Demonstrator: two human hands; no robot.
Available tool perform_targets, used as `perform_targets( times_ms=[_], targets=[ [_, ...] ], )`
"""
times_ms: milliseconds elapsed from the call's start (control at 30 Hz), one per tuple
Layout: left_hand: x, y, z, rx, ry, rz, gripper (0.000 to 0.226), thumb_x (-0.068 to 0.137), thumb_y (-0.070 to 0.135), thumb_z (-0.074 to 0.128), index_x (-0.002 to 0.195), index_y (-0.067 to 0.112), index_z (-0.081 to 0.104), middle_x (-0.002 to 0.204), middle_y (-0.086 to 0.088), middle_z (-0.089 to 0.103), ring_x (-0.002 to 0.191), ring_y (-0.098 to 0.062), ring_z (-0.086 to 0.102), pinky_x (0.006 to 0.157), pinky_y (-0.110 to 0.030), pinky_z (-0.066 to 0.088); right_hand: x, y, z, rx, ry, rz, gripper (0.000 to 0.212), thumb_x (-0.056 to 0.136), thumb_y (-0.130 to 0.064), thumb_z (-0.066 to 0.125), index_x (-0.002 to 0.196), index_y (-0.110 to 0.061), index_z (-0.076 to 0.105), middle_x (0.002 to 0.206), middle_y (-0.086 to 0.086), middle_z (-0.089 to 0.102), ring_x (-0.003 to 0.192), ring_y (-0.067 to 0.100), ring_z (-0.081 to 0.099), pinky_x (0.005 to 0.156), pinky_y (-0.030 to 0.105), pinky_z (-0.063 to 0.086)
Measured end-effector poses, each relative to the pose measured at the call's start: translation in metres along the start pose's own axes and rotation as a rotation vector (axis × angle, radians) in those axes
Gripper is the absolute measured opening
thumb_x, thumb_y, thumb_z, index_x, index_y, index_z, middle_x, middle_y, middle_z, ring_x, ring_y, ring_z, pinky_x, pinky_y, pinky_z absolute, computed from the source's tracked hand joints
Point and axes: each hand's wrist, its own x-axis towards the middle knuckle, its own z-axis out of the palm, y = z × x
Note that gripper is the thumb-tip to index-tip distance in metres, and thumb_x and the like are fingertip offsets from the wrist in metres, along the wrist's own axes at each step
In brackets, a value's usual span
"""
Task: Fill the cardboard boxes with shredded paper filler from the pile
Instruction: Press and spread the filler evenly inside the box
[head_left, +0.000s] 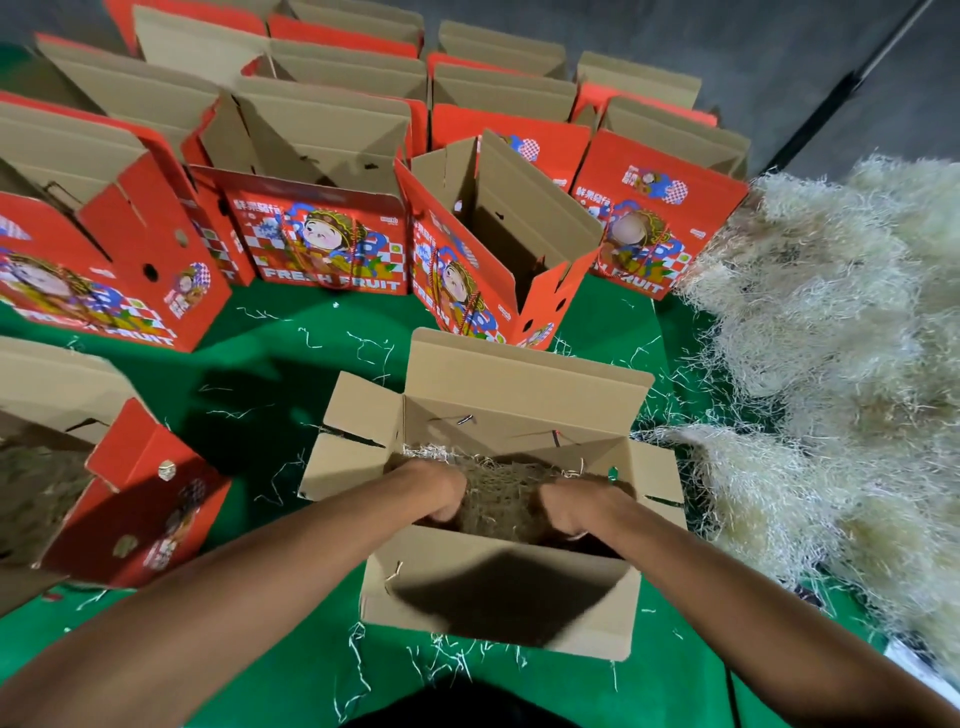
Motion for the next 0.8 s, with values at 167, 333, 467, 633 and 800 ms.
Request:
perform_targets(
  times_ms=[167,333,467,633,800],
  targets=[
    [-0.016,0.001,-0.017,-0.011,0.282,0.107,0.014,0.088,0.007,0.058,0.101,0.01,0.063,0.106,-0.01,0.068,0.087,-0.028,0.064,0.065,-0.035,0.046,-0.003,-0.004,-0.013,-0.006,0.213,-0.102,0.022,0.087,-0.009,0.055,0.106,-0.008,0.065,0.109,0.013,0.066,0.096,0.031,0.065,0.069,0.029,0.043],
    [0.002,0.011,0.0,-0.268,0.144,0.144,0.009,0.094,0.023,0.056,0.095,0.015,0.06,0.117,-0.012,0.066,0.095,-0.027,0.065,0.077,-0.033,0.049,0.023,-0.026,-0.002,0.264,0.088,-0.111,0.031,0.094,-0.028,0.061,0.122,-0.017,0.064,0.117,0.005,0.065,0.099,0.024,0.062,0.09,0.036,0.051],
    [0.023,0.014,0.013,-0.337,-0.131,-0.008,0.04,0.095,0.033,0.055,0.128,0.012,0.063,0.135,-0.009,0.06,0.119,-0.029,0.059,0.102,-0.042,0.049,0.04,-0.032,0.015,0.399,-0.176,-0.027,0.038,0.098,-0.026,0.057,0.129,-0.006,0.061,0.127,0.012,0.064,0.109,0.026,0.063,0.097,0.037,0.049],
    [0.031,0.009,0.009,-0.24,-0.202,0.093,0.043,0.103,0.014,0.046,0.143,-0.002,0.045,0.149,-0.021,0.043,0.131,-0.038,0.047,0.109,-0.043,0.039,0.034,-0.028,0.013,0.375,-0.181,-0.145,0.035,0.098,-0.022,0.058,0.13,-0.008,0.062,0.131,0.013,0.062,0.117,0.03,0.061,0.1,0.04,0.05],
    [0.017,0.011,-0.016,-0.262,-0.012,0.188,0.034,0.091,0.021,0.062,0.122,0.006,0.062,0.115,-0.015,0.066,0.098,-0.032,0.065,0.091,-0.042,0.055,0.028,-0.014,0.002,0.472,0.019,-0.169,0.029,0.09,-0.044,0.061,0.105,-0.022,0.073,0.103,0.003,0.073,0.094,0.024,0.067,0.088,0.038,0.054]
  ],
)
